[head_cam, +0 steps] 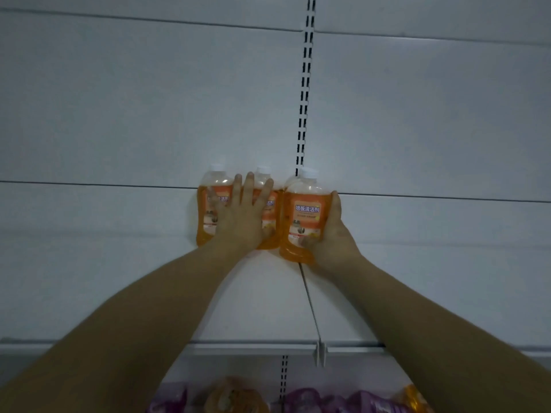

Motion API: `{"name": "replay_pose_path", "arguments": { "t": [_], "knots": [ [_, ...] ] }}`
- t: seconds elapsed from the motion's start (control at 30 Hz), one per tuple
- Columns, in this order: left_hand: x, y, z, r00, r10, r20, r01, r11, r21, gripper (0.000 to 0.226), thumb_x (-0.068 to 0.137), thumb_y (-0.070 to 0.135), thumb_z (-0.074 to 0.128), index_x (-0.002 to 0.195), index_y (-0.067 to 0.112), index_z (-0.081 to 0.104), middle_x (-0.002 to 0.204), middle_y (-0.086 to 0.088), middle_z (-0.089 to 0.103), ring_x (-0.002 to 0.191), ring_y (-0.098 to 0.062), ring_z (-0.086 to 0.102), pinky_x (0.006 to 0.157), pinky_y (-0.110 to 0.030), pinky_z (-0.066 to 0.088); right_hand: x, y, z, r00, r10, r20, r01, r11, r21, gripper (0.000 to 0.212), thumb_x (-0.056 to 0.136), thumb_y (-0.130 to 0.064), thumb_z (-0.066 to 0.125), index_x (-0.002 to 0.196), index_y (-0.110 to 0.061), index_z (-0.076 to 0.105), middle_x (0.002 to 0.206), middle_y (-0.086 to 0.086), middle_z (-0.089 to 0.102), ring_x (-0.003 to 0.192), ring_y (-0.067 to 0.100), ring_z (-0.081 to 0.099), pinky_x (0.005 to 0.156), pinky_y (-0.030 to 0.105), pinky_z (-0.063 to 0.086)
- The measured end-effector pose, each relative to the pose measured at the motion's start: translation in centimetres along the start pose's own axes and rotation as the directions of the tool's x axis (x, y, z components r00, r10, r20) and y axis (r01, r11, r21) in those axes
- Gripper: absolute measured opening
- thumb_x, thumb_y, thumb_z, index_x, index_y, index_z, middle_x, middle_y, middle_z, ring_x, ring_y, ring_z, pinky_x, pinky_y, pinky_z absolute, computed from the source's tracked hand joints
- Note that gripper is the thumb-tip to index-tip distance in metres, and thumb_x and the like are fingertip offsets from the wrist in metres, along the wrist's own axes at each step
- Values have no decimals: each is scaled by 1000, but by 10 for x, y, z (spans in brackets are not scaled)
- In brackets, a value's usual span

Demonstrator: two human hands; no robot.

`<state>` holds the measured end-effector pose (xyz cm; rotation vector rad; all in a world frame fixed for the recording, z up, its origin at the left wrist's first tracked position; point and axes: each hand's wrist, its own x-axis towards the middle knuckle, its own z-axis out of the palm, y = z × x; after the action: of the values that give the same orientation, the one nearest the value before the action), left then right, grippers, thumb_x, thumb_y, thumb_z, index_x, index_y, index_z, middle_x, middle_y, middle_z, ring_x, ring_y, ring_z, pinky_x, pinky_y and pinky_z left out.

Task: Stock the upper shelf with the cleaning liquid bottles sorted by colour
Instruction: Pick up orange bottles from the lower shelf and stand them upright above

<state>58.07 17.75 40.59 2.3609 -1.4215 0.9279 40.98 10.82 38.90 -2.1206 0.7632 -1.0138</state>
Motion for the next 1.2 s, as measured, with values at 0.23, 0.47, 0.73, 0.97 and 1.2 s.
{"name": "replay_pose_path", "arguments": {
  "t": [0.23, 0.47, 0.73, 0.97, 1.2],
  "knots": [
    [-23, -34, -5, 999, 40, 14, -39, 996, -75, 100, 79, 65, 55, 150, 30, -8, 158, -7, -13, 144, -28, -18, 113, -59, -5, 1, 1, -2, 999, 25, 26, -25, 999, 24, 110, 86, -18, 70, 147, -40, -20, 131, -6, 50, 115, 18, 53, 100, 43, 45],
    [-51, -26, -42, 979, 6, 203, 65, 938, -340, 86, 84, 47, 63, 151, 29, 13, 159, -5, 5, 145, -27, 9, 116, -44, 15, 1, -1, -15, 994, -1, 106, 3, 1000, -16, 112, 82, -28, 76, 147, -34, -15, 123, -9, 53, 111, 17, 56, 90, 35, 43],
    [-105, 21, -101, 903, 68, 425, 142, 885, -444, 67, 89, 46, 58, 146, 28, 30, 154, 3, 29, 138, -20, 31, 108, -34, 27, -40, -28, -67, 980, 41, 194, 31, 935, -353, 79, 89, -42, 65, 150, -16, 23, 150, 8, 39, 133, 27, 41, 99, 34, 37],
    [-153, 91, -147, 842, 358, 404, -87, 829, -552, 69, 87, 49, 58, 146, 26, 30, 154, 7, 27, 140, -14, 27, 105, -24, 23, -113, -22, -125, 988, 77, 137, 19, 808, -589, 66, 92, -53, 53, 146, -18, 37, 151, 5, 38, 134, 25, 40, 106, 35, 33],
    [-219, 169, -148, 715, 561, 418, -176, 722, -669, 69, 88, 46, 57, 147, 27, 27, 156, 5, 22, 141, -14, 23, 112, -24, 17, -211, 31, -191, 989, 146, 13, -103, 759, -642, 65, 93, -44, 56, 146, -13, 37, 151, 9, 36, 138, 25, 33, 111, 32, 26]
  ]
}}
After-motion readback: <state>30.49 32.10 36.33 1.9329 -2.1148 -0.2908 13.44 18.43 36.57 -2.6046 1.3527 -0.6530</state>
